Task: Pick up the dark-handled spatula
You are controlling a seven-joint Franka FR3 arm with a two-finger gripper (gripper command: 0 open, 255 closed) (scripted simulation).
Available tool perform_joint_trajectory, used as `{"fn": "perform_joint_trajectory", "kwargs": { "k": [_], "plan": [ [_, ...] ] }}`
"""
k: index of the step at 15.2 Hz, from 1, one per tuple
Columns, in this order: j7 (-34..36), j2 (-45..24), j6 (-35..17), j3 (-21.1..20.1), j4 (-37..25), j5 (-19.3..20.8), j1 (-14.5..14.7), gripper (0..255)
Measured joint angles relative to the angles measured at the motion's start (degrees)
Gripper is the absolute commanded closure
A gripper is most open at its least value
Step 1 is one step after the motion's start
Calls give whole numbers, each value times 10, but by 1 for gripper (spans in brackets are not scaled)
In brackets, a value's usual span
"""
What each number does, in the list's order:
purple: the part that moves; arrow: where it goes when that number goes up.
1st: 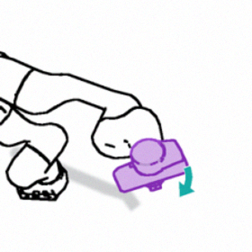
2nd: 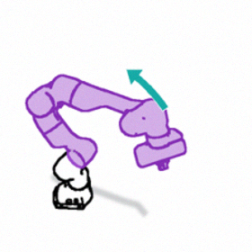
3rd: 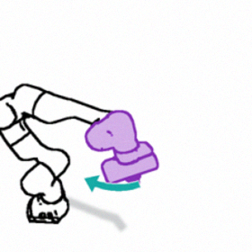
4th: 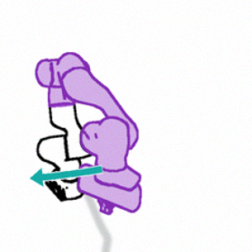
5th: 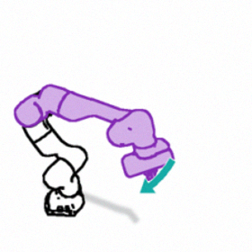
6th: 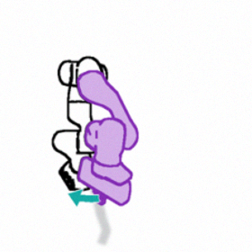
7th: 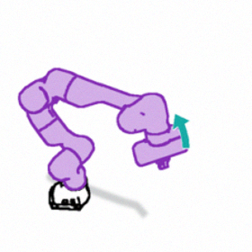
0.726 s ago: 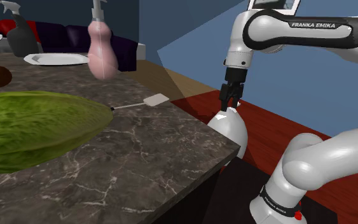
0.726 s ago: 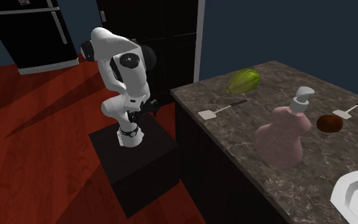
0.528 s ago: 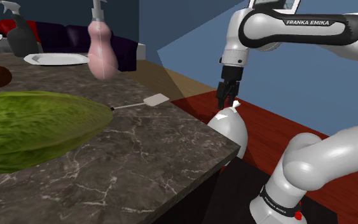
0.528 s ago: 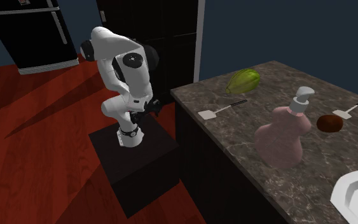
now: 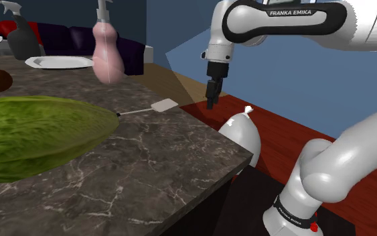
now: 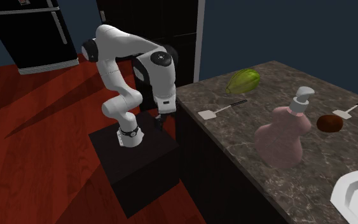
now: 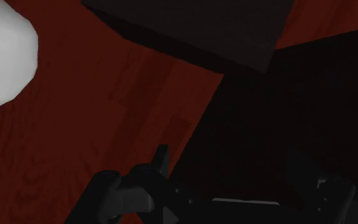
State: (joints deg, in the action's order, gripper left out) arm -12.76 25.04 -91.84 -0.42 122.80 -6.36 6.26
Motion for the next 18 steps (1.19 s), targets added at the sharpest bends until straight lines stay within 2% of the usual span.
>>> {"fn": "perform_joint_trajectory", "kwargs": {
  "k": [11, 18],
  "plan": [
    [-152, -181, -2, -50, -216, 10, 74, 0],
    [-237, -265, 9, -93, -335, 28, 118, 0]
  ]
}}
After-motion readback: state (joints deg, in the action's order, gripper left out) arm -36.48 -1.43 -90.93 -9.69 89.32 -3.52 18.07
